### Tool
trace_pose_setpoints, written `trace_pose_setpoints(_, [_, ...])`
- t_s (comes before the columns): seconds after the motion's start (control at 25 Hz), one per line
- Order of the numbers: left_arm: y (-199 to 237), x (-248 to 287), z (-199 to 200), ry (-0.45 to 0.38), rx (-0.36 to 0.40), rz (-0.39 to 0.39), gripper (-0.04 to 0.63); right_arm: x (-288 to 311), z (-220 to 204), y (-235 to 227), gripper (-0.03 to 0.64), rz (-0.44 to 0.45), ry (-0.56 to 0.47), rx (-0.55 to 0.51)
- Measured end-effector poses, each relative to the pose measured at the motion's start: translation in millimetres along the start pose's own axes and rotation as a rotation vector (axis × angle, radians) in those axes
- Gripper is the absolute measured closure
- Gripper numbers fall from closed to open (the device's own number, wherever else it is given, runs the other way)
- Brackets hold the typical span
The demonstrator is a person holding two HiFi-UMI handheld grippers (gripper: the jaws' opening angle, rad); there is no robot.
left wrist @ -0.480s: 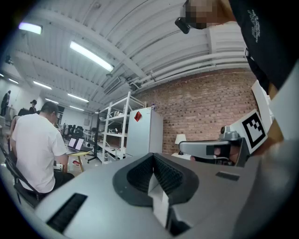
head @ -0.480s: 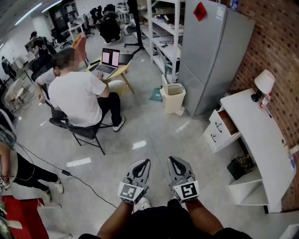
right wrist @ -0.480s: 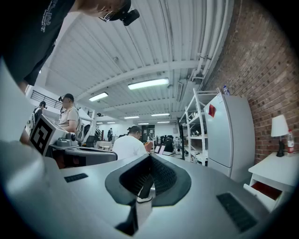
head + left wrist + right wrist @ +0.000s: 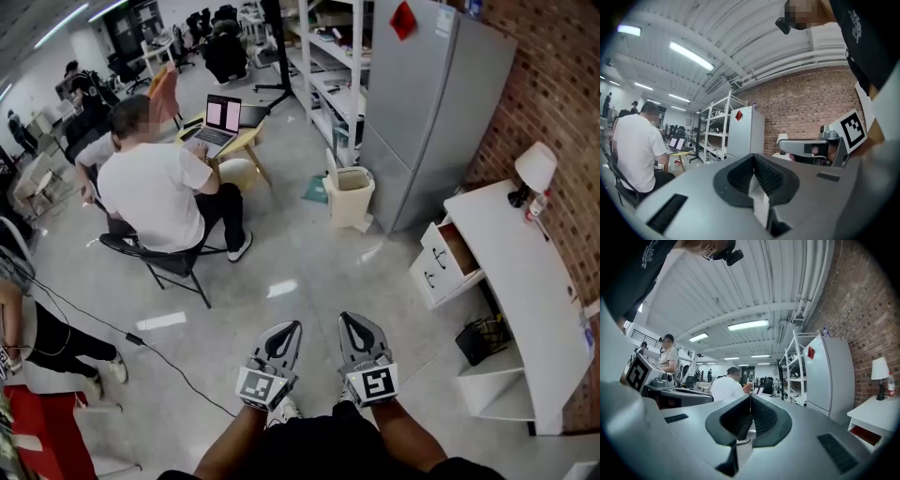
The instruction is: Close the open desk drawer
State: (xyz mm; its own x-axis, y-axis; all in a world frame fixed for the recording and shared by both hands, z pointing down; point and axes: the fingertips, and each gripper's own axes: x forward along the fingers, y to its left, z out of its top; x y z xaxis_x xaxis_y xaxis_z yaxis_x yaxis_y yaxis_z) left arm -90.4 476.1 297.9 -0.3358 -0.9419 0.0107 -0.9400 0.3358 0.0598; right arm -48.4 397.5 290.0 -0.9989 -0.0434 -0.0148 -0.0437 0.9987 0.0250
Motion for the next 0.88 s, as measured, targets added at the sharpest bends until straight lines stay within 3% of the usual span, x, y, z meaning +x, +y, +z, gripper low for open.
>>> trace_pose_setpoints(0.32, [-12.0, 29.4, 9.3, -0.012, 0.029, 0.008, 0.588, 1.0, 19.2, -23.3, 0.588, 0.03, -0.101, 0.047])
trace_pose_setpoints(0.88, [-69.9, 99.5, -2.5, 0.042, 0.054, 0.025, 0.588, -13.0, 18.6, -98.8, 0.586, 0.089, -0.112, 0.005])
